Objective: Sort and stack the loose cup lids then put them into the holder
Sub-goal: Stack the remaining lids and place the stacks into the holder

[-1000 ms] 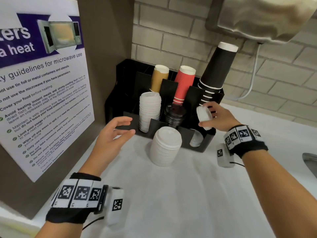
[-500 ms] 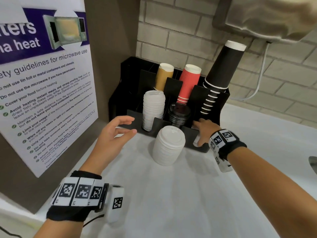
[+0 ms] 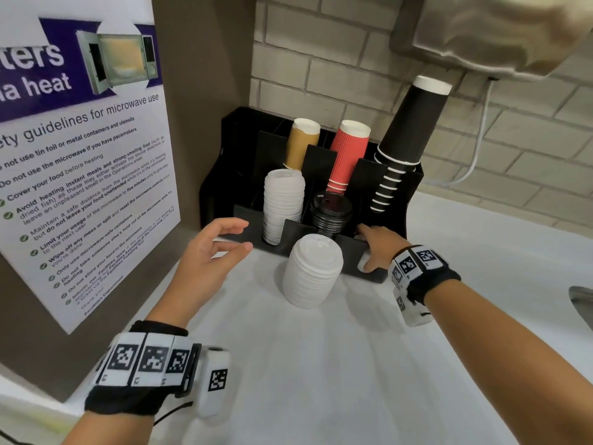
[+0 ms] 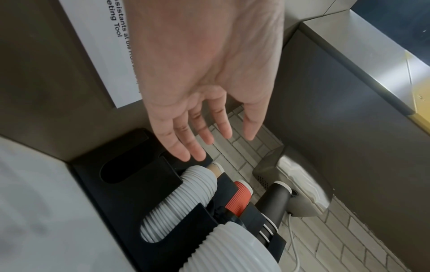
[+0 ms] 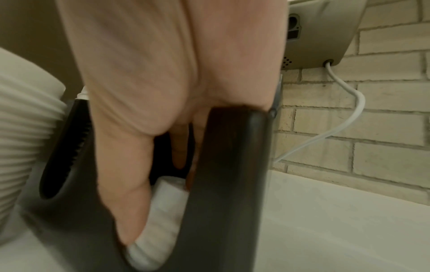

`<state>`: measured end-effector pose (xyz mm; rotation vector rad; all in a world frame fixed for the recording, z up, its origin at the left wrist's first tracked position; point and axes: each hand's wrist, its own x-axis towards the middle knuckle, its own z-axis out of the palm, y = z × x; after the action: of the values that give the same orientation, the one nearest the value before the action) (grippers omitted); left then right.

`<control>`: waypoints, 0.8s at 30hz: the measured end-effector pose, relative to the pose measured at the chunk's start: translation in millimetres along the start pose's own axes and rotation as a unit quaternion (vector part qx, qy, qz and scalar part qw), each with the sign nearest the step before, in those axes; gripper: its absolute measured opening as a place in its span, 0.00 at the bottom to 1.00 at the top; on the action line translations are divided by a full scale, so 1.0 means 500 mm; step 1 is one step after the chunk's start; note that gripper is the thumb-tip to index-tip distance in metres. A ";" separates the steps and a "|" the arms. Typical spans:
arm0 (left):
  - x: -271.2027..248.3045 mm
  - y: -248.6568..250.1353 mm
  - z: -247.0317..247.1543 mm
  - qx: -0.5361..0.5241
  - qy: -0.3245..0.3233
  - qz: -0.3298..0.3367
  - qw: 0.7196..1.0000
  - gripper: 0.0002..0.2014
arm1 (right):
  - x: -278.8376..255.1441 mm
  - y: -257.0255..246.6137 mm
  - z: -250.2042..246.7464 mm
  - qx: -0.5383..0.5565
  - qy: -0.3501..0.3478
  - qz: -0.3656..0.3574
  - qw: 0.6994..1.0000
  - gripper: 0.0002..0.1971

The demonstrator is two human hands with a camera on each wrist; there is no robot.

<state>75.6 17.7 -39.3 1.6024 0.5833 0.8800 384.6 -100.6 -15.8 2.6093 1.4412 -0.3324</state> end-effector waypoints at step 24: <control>0.004 -0.011 0.001 -0.023 -0.008 -0.037 0.999 0.12 | -0.057 -0.168 0.016 0.140 0.030 -0.117 0.983 0.44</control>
<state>77.6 20.1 -44.4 1.5346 0.6030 0.8192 297.6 -81.1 -17.6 2.6825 1.8510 -0.5227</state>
